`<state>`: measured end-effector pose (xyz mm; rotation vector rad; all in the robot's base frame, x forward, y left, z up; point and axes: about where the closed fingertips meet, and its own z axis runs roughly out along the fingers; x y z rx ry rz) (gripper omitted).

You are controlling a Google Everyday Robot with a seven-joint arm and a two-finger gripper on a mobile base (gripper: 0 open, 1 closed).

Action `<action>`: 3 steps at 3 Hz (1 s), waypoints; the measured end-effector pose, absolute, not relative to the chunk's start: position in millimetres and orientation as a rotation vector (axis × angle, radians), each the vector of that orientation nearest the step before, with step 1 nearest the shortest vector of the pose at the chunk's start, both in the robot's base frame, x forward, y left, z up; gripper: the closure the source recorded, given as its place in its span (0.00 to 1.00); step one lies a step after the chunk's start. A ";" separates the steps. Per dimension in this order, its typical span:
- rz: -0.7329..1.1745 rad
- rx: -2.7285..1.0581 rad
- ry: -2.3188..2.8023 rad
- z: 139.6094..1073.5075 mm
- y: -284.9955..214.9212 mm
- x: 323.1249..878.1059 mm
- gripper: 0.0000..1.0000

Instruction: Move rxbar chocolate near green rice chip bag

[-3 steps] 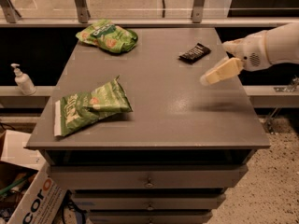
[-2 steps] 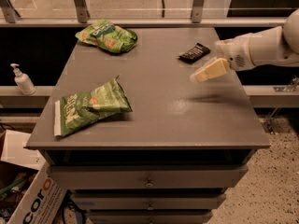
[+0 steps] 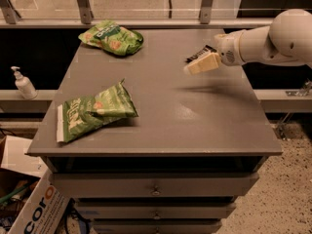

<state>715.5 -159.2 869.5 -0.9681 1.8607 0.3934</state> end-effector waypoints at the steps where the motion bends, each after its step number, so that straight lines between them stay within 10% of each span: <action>1: 0.418 -0.863 1.886 865.1 -156.9 736.8 0.00; 3: 0.493 -0.644 1.935 847.5 -171.1 766.6 0.00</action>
Offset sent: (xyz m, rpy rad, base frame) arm 0.0593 -0.0156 -0.0222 0.2784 0.1160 -0.2521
